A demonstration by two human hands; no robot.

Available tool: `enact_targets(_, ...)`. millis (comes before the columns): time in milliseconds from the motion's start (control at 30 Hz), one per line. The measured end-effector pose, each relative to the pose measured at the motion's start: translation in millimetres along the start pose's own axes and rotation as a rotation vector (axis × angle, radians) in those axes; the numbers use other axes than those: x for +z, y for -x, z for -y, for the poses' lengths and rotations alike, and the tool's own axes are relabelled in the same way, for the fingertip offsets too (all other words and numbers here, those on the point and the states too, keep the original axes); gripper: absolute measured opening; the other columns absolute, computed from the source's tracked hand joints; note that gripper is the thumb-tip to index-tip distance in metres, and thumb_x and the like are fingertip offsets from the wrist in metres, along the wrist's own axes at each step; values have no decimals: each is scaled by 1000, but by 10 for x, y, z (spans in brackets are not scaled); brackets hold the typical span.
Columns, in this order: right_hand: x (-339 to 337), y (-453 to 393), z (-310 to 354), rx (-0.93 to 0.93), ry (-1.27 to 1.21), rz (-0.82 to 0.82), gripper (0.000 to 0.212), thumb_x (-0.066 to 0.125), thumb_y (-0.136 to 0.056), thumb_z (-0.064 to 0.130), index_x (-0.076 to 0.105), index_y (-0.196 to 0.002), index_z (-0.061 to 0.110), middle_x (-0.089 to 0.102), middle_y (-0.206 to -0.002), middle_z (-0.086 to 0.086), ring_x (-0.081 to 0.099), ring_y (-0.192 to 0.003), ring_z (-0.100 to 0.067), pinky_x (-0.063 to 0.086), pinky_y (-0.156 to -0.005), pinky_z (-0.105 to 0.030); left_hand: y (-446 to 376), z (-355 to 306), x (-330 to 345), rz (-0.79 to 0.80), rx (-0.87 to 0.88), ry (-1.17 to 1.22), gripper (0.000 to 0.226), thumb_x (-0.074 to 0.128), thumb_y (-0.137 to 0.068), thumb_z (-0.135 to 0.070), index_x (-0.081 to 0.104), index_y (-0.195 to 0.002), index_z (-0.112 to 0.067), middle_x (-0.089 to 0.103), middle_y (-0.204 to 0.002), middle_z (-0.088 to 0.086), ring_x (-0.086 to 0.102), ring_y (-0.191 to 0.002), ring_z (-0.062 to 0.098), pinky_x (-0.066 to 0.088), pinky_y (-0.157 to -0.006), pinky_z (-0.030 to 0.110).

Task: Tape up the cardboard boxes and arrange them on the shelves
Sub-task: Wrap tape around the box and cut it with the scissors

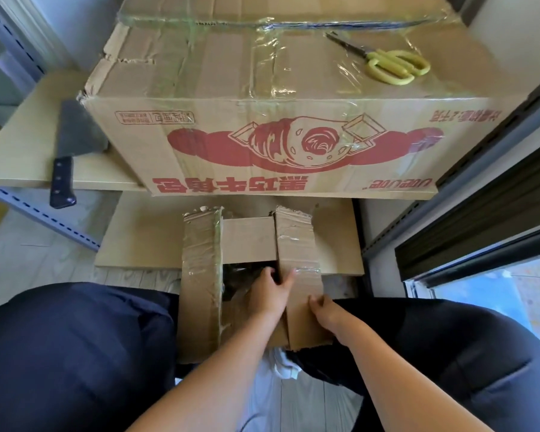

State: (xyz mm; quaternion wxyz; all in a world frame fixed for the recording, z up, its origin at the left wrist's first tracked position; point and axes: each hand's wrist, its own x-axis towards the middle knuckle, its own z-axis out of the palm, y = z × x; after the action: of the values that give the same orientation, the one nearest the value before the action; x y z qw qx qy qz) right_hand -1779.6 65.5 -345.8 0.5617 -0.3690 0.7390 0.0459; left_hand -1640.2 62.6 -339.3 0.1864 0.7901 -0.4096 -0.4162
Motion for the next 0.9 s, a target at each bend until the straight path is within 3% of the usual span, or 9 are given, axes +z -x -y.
enact_targets(100, -46, -104, -48, -69, 71, -78, 58, 43, -100, 49, 45, -141, 10, 53, -139, -15, 50, -127, -31, 41, -104, -34, -275, -50, -5, 54, -35, -1, 45, 56, -86, -60, 59, -92, -16, 69, -93, 10, 66, -90, 31, 56, -76, 36)
enact_targets(200, -78, -148, -27, -82, 305, -102, 53, 40, -100, 52, 54, -135, 14, 59, -134, -11, 55, -123, -28, 43, -99, -31, -363, 59, 41, 81, -27, 26, 44, 54, -84, -64, 57, -82, -20, 69, -84, 7, 67, -80, 30, 59, -73, 47)
enact_targets(367, -129, -47, 124, -28, 414, -34, 52, 42, -101, 47, 54, -132, 7, 60, -130, -13, 59, -117, -29, 48, -99, -32, -307, 47, -38, 163, -64, 120, 49, 57, -88, -58, 59, -112, -16, 66, -101, 5, 66, -93, 25, 60, -79, 44)
enact_targets(467, -112, -23, 31, 52, 186, 120, 42, 58, -97, 31, 52, -126, 1, 62, -124, -14, 64, -109, -30, 55, -93, -40, -168, 32, -78, 280, -104, 205, 40, 63, -93, -38, 54, -122, -12, 60, -101, 3, 63, -95, 22, 59, -68, 33)
enact_targets(567, -57, 50, -82, 108, 306, 209, 36, 60, -96, 28, 55, -119, 1, 65, -122, -16, 67, -105, -28, 56, -90, -41, 26, 78, -29, 406, -123, 192, 40, 66, -92, -30, 54, -125, -11, 60, -104, 6, 61, -96, 21, 57, -67, 31)
enact_targets(667, -92, 301, 47, 65, 459, 118, 17, 52, -100, 28, 50, -110, 14, 58, -134, -14, 61, -115, -28, 50, -91, -33, 47, 61, -21, 367, -68, 114, 43, 66, -91, -36, 57, -124, -9, 64, -113, 11, 65, -98, 25, 61, -77, 41)
enact_targets(733, -200, 416, 181, -1, 616, -82, 36, 42, -103, 38, 51, -127, 13, 53, -139, -12, 53, -126, -28, 44, -99, -33, 6, 7, -104, 354, -58, 82, 51, 67, -89, -39, 56, -129, -9, 63, -116, 14, 66, -99, 28, 61, -78, 43)
enact_targets(800, -318, 495, 277, -73, 705, -200, 48, 49, -100, 37, 48, -138, 8, 51, -137, -12, 52, -124, -30, 45, -95, -34, 27, -93, -266, 357, -49, 30, 51, 67, -90, -37, 54, -132, -11, 64, -118, 14, 67, -98, 28, 60, -78, 39)
enact_targets(900, -595, 781, 378, -190, 701, -197, 37, 49, -100, 21, 53, -135, 7, 54, -130, -13, 56, -118, -33, 50, -91, -36, 162, -386, -601, 284, 42, -47, 30, 59, -94, -32, 63, -119, -15, 68, -112, 10, 67, -97, 27, 57, -87, 42)
